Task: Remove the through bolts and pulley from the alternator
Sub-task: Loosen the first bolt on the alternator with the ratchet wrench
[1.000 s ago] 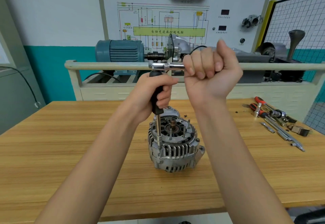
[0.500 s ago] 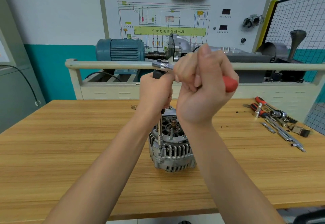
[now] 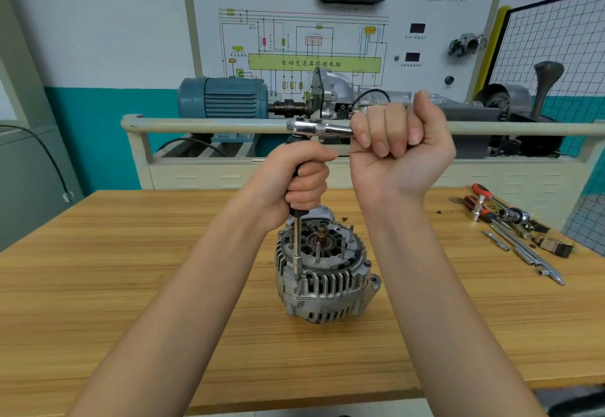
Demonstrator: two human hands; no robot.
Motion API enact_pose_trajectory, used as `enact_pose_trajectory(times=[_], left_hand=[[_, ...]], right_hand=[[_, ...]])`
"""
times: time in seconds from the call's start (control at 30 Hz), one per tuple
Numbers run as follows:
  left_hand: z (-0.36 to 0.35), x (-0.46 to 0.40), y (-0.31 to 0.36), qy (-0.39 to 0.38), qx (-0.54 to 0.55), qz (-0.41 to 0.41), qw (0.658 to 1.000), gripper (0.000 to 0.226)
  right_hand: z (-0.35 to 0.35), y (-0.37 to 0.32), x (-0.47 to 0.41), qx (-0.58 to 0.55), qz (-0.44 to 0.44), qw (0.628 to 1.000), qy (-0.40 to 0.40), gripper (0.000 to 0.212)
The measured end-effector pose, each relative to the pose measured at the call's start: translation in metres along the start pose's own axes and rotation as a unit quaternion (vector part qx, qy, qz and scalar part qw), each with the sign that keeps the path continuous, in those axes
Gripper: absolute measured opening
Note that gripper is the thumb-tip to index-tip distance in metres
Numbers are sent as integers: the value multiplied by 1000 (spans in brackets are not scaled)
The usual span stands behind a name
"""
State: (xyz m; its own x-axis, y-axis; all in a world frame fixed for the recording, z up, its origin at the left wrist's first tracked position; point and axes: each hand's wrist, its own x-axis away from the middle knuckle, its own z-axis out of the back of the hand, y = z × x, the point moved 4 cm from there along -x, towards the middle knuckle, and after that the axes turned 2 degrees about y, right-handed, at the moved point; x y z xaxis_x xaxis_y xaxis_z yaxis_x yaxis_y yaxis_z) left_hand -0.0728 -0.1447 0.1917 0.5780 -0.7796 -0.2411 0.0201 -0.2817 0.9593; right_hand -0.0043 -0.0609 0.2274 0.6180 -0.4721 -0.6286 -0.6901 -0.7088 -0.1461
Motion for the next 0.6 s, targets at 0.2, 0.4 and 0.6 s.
enact_pose_trajectory(times=[0.2,0.4,0.6], left_hand=[[-1,-2,2,172,-76,-74,979,21],[7,4,2,87,-46,-52,994,40],[5,5,5,-46,23,-48,998,29]], right_hand=[[-34,15,39,273,261,919,-108,31],[-29,12,21,196,180,957,-119,46],[5,6,-14,-88,-93,992,0,48]])
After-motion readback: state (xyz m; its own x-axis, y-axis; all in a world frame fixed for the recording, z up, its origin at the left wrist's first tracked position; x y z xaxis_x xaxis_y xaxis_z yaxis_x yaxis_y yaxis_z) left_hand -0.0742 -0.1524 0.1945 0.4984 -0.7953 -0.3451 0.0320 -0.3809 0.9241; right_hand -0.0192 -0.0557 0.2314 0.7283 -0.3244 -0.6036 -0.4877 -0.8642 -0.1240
